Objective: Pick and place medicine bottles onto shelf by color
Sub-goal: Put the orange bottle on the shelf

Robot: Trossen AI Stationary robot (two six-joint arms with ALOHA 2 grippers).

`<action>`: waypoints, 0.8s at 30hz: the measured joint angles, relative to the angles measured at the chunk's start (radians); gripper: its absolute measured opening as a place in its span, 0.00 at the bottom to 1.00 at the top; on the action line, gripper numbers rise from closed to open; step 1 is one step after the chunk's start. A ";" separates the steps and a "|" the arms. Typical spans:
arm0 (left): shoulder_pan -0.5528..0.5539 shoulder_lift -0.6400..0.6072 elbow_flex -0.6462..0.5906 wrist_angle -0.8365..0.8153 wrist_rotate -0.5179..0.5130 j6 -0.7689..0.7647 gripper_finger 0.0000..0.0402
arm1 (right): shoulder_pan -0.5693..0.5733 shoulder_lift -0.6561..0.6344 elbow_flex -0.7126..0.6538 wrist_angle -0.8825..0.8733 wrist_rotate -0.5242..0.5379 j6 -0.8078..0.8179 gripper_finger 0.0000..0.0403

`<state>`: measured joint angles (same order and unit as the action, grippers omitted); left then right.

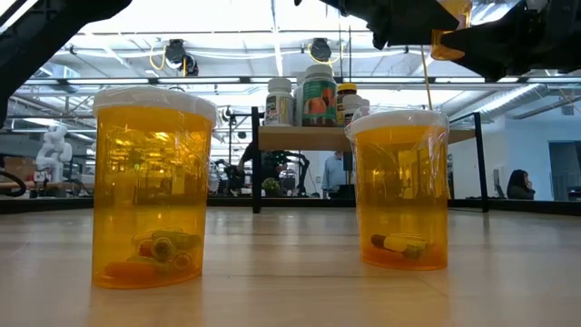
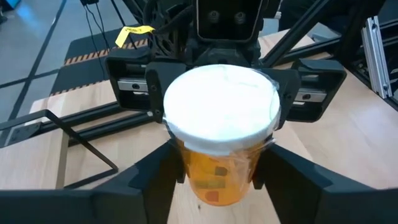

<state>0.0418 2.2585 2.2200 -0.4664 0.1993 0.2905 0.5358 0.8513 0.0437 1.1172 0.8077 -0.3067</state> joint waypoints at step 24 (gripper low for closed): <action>0.005 -0.001 -0.001 -0.117 -0.235 0.107 0.47 | 0.068 -0.017 0.202 -0.218 0.369 -0.227 0.77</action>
<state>0.0466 2.2578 2.2192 -0.5838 -0.0360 0.3972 0.6036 0.8345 0.2459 0.8995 1.1769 -0.5339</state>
